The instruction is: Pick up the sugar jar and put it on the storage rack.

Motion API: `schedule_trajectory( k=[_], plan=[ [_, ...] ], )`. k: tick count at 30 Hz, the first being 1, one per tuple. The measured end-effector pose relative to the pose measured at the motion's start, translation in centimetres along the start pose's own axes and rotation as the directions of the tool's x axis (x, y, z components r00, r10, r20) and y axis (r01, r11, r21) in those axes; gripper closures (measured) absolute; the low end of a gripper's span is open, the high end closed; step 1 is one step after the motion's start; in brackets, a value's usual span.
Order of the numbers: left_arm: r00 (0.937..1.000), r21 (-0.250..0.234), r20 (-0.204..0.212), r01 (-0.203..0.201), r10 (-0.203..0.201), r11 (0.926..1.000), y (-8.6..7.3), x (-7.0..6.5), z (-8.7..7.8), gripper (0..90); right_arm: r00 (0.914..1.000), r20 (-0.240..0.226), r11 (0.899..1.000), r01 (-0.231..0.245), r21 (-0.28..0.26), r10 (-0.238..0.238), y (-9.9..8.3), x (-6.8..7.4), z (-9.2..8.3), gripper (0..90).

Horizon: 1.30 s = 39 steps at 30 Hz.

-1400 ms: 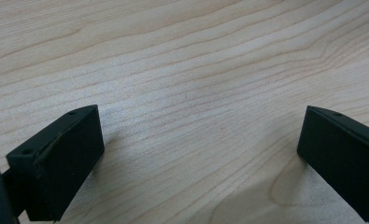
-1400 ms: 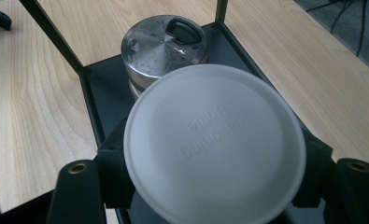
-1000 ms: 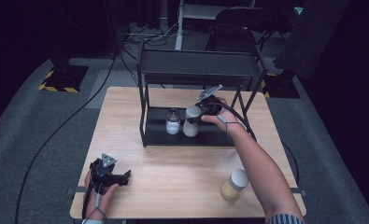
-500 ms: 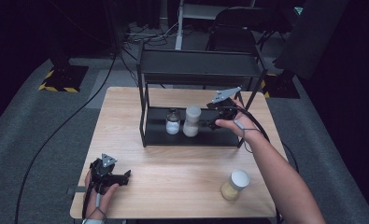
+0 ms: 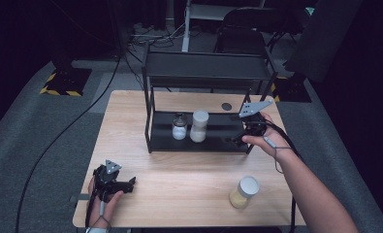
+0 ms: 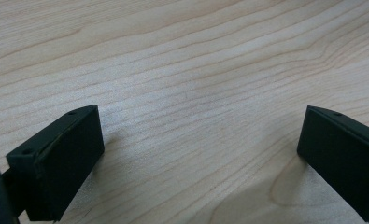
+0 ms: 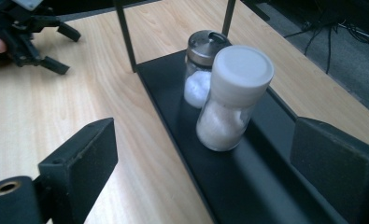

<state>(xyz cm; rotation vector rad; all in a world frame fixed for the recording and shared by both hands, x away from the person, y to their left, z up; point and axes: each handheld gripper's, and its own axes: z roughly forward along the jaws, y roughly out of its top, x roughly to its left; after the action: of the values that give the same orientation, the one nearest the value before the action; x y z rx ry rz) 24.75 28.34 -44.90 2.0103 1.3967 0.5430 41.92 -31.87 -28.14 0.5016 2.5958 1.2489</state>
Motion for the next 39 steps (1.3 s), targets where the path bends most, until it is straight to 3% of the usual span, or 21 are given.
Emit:
schedule_trajectory(
  k=[19, 29, 39],
  plan=[
    [1.0, 0.0, -0.002, 0.001, -0.001, 1.0, 0.0, 0.0, 0.0, 0.5, 0.9994, -0.017, 0.999, 0.029, -0.046, -0.029, -3.3, 3.6, -5.0, 7.9],
    [1.0, 0.0, -0.002, 0.001, -0.001, 1.0, 0.0, 0.0, 0.0, 0.5, 0.9993, -0.017, 0.998, 0.031, -0.054, -0.032, -4.9, 5.1, -6.6, 7.4],
    [1.0, 0.0, -0.002, 0.001, -0.001, 1.0, 0.0, 0.0, 0.0, 0.5, 0.9985, -0.027, 0.997, 0.047, -0.059, -0.048, -6.2, 7.1, -7.2, 6.4]
  ],
)
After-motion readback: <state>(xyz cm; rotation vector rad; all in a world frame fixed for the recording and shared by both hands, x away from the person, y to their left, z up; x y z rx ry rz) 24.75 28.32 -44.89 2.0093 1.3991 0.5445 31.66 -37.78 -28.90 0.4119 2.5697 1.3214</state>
